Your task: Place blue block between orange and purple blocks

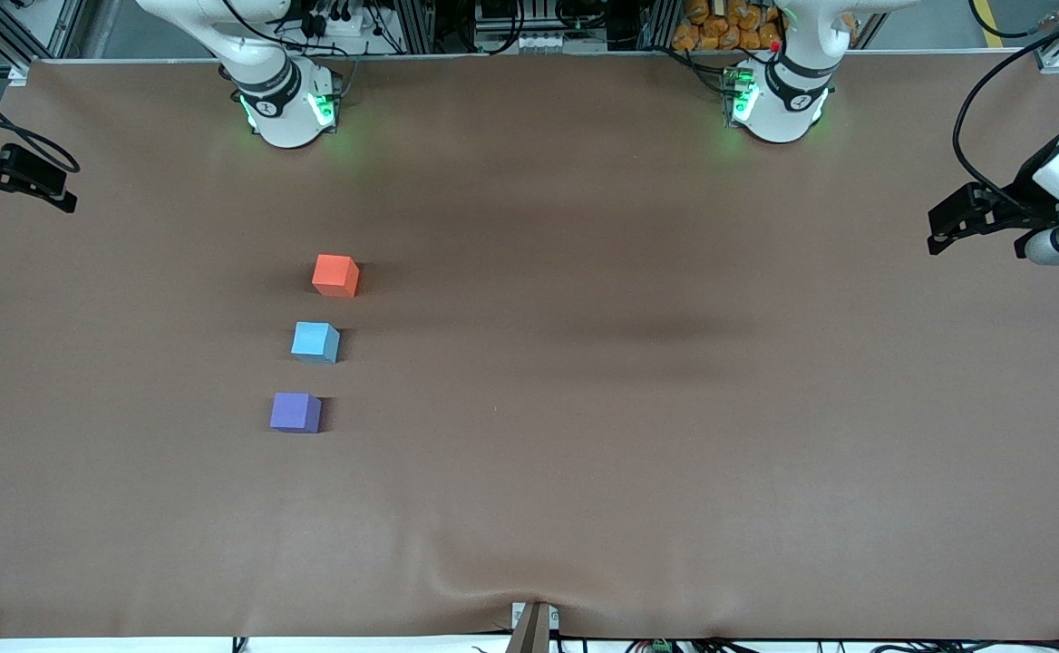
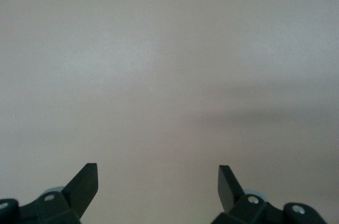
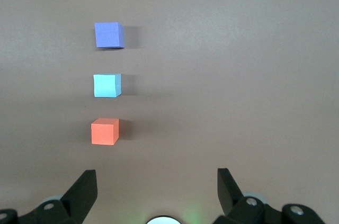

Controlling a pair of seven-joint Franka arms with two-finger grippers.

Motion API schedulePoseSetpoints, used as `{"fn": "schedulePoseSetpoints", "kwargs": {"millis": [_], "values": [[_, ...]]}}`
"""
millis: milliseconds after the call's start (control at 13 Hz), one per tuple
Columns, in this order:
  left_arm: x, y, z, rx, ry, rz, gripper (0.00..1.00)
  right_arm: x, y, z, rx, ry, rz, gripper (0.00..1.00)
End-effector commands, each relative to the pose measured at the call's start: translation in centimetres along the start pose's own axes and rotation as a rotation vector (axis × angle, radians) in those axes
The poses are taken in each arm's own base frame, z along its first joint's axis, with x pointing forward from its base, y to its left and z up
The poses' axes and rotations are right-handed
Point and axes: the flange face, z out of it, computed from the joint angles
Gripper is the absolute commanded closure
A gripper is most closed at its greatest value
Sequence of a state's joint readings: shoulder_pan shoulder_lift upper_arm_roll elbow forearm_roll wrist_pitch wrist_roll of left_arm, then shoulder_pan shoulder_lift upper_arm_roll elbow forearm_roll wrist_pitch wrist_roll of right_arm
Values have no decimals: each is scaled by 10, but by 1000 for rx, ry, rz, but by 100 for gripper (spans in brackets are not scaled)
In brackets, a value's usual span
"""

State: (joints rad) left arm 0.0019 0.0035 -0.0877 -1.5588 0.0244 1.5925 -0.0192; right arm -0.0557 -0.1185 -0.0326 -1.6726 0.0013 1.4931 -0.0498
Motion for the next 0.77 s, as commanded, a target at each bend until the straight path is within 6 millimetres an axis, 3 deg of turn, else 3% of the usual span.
{"fn": "schedulePoseSetpoints", "kwargs": {"millis": [0,462,692], "values": [[-2,-1,-7,-1,2,17,0,2,0,-3,-4,-7,11,0],[-10,3,-10,0,-27,25,0,2,6,0,-1,-13,20,0],[-22,5,-30,2,-1,27,0,2,7,0,-1,-14,22,0]]}}
